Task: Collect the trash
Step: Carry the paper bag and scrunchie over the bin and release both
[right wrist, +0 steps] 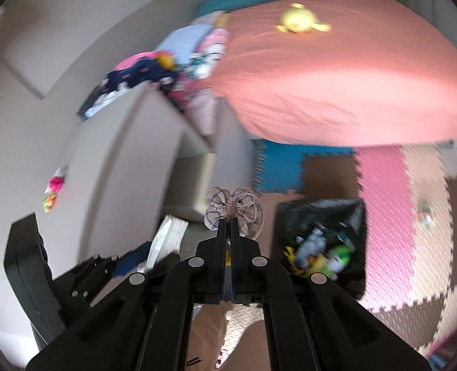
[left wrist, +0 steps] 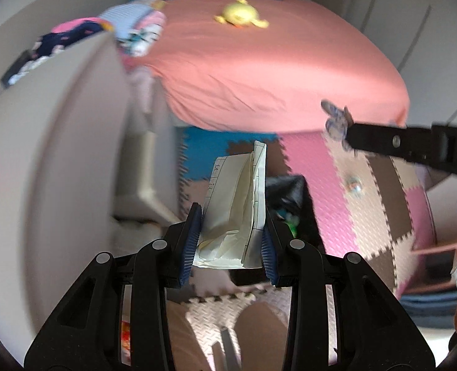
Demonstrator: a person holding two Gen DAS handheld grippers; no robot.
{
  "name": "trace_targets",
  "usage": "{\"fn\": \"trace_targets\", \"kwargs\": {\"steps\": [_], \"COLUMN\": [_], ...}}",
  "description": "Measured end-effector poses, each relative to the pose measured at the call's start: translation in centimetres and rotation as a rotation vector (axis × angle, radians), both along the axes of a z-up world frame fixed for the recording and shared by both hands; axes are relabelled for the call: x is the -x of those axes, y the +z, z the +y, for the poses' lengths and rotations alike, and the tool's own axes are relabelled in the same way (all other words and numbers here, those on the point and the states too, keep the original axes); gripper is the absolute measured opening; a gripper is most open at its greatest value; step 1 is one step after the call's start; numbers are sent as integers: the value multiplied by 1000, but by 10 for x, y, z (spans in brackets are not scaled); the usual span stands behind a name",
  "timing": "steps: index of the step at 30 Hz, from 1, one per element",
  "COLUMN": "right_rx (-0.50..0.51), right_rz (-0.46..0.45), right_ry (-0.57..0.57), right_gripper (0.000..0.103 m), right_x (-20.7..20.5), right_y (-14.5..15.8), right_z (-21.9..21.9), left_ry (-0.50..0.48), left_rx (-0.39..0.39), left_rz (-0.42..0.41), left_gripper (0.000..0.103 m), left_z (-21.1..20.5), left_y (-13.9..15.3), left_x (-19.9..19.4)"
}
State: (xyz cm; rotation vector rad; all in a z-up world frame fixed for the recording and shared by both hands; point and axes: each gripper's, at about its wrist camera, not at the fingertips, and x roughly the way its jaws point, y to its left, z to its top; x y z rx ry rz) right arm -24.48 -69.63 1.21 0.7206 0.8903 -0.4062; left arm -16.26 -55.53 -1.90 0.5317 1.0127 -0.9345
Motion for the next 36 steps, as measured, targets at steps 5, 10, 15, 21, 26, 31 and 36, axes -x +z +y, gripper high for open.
{"fn": "trace_targets", "kwargs": {"steps": [5, 10, 15, 21, 26, 31, 36], "right_rx": [-41, -75, -73, -60, -53, -37, -60], "right_rz": [41, 71, 39, 43, 39, 34, -9], "right_ry": [-41, -138, -156, -128, -99, -58, -12], "right_gripper": [3, 67, 67, 67, 67, 67, 91], "right_x": [34, 58, 62, 53, 40, 19, -5], "right_y": [-21, -34, -34, -30, -26, -18, -8], "right_z": [-22, -41, -45, -37, -27, -10, 7], "left_ry": [-74, -86, -64, -50, -27, 8, 39], "left_rx": [-12, -25, -30, -10, 12, 27, 39], "left_rz": [81, 27, 55, 53, 42, 34, -5], "left_gripper": [47, 97, 97, 97, 97, 97, 97], "left_z": [-26, -34, -31, -24, -14, 0, 19], "left_y": [-26, -29, -32, -27, -19, -9, 7], "left_x": [40, 54, 48, 42, 32, 15, -4]}}
